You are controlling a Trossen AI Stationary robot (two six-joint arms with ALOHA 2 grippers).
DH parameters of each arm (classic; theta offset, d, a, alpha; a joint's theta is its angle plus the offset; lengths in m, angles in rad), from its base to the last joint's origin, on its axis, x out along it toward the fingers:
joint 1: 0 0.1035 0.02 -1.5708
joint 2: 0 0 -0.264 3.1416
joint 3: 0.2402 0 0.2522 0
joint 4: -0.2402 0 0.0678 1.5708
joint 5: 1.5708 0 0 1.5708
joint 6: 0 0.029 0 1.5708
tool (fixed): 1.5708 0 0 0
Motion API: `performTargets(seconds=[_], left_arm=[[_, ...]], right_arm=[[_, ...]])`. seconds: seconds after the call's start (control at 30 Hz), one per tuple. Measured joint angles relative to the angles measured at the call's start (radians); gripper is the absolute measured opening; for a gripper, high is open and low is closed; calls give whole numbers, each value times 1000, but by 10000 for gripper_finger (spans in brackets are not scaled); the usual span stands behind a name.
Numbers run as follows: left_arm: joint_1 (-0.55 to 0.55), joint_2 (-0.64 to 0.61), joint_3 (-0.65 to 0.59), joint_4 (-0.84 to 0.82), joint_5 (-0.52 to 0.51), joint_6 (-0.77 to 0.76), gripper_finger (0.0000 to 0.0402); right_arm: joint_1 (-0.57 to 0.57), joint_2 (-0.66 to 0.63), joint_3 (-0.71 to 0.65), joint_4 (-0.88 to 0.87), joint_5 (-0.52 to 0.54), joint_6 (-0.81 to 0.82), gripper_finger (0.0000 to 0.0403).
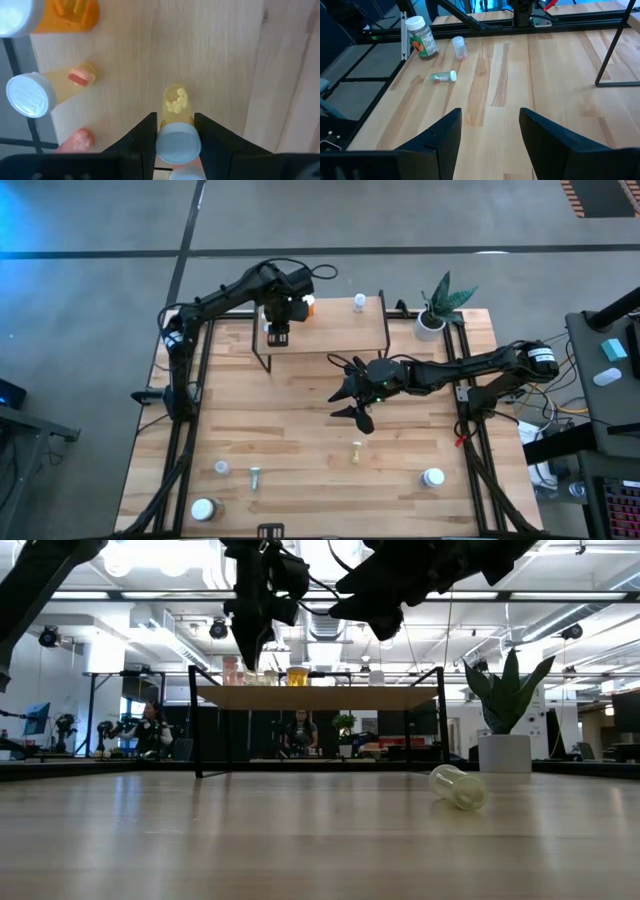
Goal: Pick and place medicine bottles onto shelf by color
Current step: Put the left yellow pill bottle on the shelf
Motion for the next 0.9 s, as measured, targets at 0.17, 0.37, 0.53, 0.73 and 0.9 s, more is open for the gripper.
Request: performTargets(seconds=[0.17,0.37,0.53,0.73,0.9], left_arm=[[2,0,5,-9,0,18,100],[2,0,0,-8,0,30,100],[2,0,0,-7,0,34,102],[-2,0,-1,6,3,53,130],[-2,0,-1,10,3,57,143]], right_arm=[[0,0,0,0,0,-5,189],[0,0,0,1,0,-6,189],[0,0,0,1,0,-10,189],[0,0,0,2,0,-13,189],[0,0,0,2,0,-14,189]])
